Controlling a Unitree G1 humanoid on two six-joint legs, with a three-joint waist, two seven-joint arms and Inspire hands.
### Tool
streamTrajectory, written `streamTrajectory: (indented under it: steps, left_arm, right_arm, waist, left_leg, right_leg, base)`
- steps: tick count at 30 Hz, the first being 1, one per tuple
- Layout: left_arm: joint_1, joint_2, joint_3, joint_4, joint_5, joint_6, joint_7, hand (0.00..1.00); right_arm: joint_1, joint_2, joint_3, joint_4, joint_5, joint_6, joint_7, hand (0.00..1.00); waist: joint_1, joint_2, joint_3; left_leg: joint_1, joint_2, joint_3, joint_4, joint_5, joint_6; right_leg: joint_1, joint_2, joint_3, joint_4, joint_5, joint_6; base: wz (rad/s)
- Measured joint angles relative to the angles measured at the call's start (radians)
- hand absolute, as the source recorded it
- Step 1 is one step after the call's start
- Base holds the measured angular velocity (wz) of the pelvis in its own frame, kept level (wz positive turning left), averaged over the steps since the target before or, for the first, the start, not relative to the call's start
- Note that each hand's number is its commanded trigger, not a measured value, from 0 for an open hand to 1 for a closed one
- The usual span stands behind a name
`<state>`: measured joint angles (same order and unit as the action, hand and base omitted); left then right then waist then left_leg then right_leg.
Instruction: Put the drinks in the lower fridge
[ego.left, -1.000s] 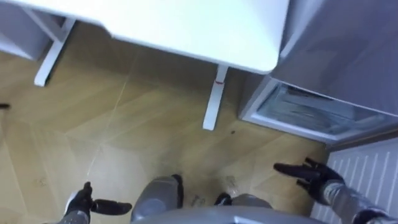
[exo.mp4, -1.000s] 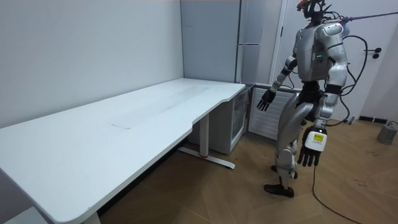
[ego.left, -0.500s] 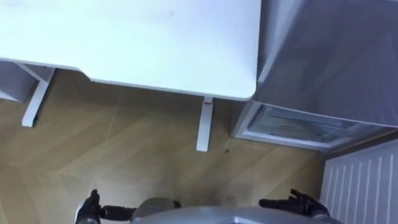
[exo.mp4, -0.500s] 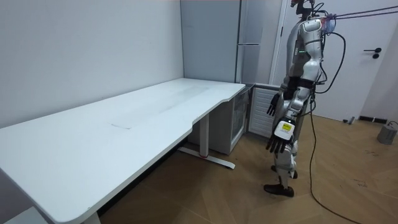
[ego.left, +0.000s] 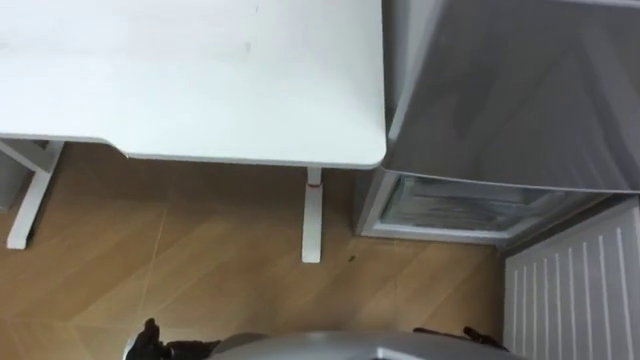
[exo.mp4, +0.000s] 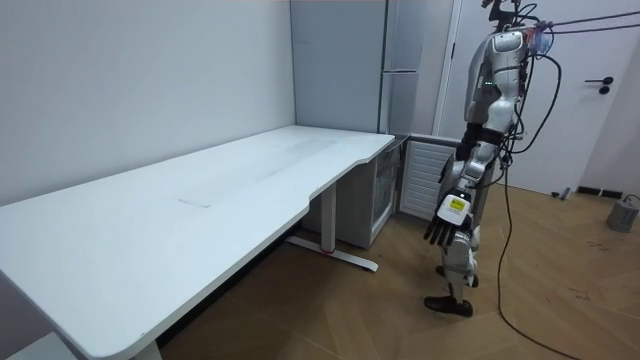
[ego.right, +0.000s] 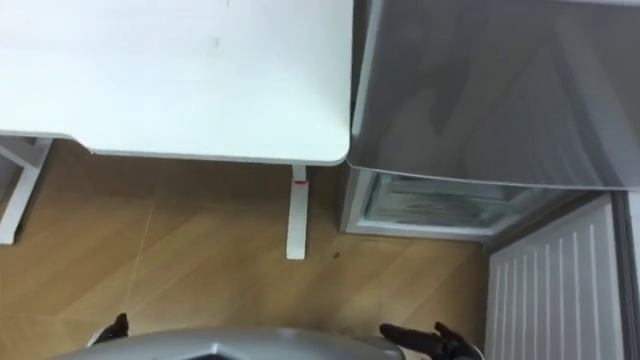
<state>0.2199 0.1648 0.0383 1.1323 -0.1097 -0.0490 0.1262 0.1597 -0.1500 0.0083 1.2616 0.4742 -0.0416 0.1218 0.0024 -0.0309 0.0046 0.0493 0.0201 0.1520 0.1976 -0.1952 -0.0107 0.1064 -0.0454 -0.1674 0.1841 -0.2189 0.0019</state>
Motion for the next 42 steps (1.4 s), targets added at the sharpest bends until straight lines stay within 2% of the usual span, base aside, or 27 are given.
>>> streamTrajectory:
  steps: [3,4,10,15,18,21,24,27,30,31,34,38,42]
  left_arm:
    - [0.006,0.000,0.002,0.000,0.019,0.018,0.000,0.00]
    - [0.008,0.000,0.002,0.002,0.034,0.024,0.000,0.00]
    - [0.006,0.000,0.059,-0.002,0.232,0.057,0.000,0.00]
    - [-0.020,-0.002,0.060,-0.002,0.280,0.096,0.000,0.00]
    - [-0.043,-0.001,0.061,-0.003,0.280,0.092,0.000,0.00]
    - [-0.054,-0.001,0.074,-0.003,0.282,0.088,0.000,0.00]
    - [-0.045,0.005,0.081,-0.013,0.292,0.083,0.000,0.00]
    - [-0.023,0.015,0.080,-0.014,0.303,0.079,0.000,0.00]
    - [-0.007,0.018,0.091,-0.014,0.325,0.078,0.000,0.00]
    - [-0.004,0.017,0.112,-0.014,0.350,0.077,0.002,0.00]
    - [0.002,0.017,0.125,-0.013,0.388,0.074,0.036,0.00]
    - [0.032,0.019,0.125,-0.067,0.398,0.071,0.040,0.00]
    - [0.033,0.018,0.125,-0.105,0.430,0.071,0.036,0.00]
  right_arm:
    - [-0.003,0.000,-0.013,0.016,0.000,0.001,-0.001,0.00]
    - [-0.004,0.000,-0.017,0.025,0.001,0.001,-0.002,0.00]
    - [-0.005,0.000,-0.073,0.034,-0.036,0.028,-0.009,0.00]
    - [-0.013,-0.001,-0.082,0.032,-0.043,0.044,-0.016,0.00]
    - [-0.021,-0.003,-0.097,0.034,-0.063,0.047,-0.025,0.00]
    - [-0.019,-0.004,-0.151,0.032,-0.109,0.046,-0.047,0.00]
    - [-0.016,-0.010,-0.185,0.022,-0.117,0.047,-0.071,0.00]
    - [-0.018,-0.018,-0.208,-0.023,-0.116,0.052,-0.108,0.00]
    - [-0.023,-0.023,-0.282,-0.101,-0.120,0.057,-0.166,0.00]
    - [-0.024,-0.024,-0.315,-0.157,-0.127,0.055,-0.194,0.00]
    - [-0.047,-0.051,-0.347,-0.233,-0.151,0.030,-0.273,0.00]
    - [-0.061,-0.082,-0.361,-0.379,-0.300,0.010,-0.401,0.00]
    - [-0.055,-0.080,-0.363,-0.531,-0.483,0.007,-0.495,0.00]
  waist:
    - [-0.002,0.001,-0.0028]
    - [-0.001,0.003,-0.0065]
    - [-0.008,0.001,-0.0025]
    - [-0.034,0.002,-0.0017]
    - [-0.046,0.003,-0.0011]
    - [-0.059,0.005,0.0002]
    - [-0.064,0.005,0.0003]
    - [-0.081,-0.003,-0.0015]
    - [-0.083,-0.015,-0.0045]
    - [-0.083,-0.015,-0.0028]
    - [-0.085,-0.022,-0.0023]
    - [-0.085,-0.031,-0.0047]
    - [-0.080,-0.033,-0.0047]
  left_leg:
    - [0.009,0.002,0.010,0.002,0.000,0.000]
    - [0.010,0.002,0.010,0.002,0.000,0.000]
    - [0.034,0.001,0.011,0.001,0.000,0.001]
    - [0.040,0.002,0.011,0.001,0.000,0.001]
    - [0.043,0.001,0.010,-0.001,0.000,0.001]
    - [0.043,0.001,0.012,-0.003,0.000,0.001]
    - [0.042,0.002,0.025,-0.013,0.000,0.001]
    - [0.044,0.002,0.035,-0.018,0.000,0.001]
    - [0.049,0.001,0.038,-0.027,0.000,0.001]
    - [0.048,0.000,0.039,-0.030,0.000,0.001]
    - [0.047,0.000,0.038,-0.033,0.000,0.001]
    - [0.043,-0.002,0.040,-0.033,0.000,0.001]
    - [0.041,-0.002,0.040,-0.033,0.000,0.001]
  right_leg:
    - [0.000,0.001,0.019,-0.005,0.002,-0.001]
    - [0.003,0.003,0.026,-0.012,0.005,0.001]
    - [0.028,0.004,0.035,-0.016,0.006,0.003]
    - [0.034,0.005,0.036,-0.018,0.007,0.002]
    - [0.036,0.004,0.036,-0.017,0.006,0.002]
    - [0.035,0.004,0.039,-0.017,0.006,0.003]
    - [0.021,0.006,0.054,-0.013,0.004,0.003]
    - [0.016,0.006,0.059,-0.013,0.004,0.003]
    - [0.015,0.006,0.060,-0.014,0.004,0.003]
    - [0.013,0.006,0.061,-0.016,0.004,0.003]
    - [0.012,0.006,0.061,-0.018,0.004,0.004]
    - [0.010,0.005,0.060,-0.017,0.004,0.004]
    - [0.007,0.005,0.061,-0.017,0.004,0.004]
  base:
    - [-0.15]
    - [-0.09]
    - [-0.01]
    - [0.00]
    - [0.00]
    - [-0.01]
    - [-0.13]
    - [-0.11]
    - [-0.04]
    - [0.00]
    - [0.00]
    - [0.00]
    - [0.00]
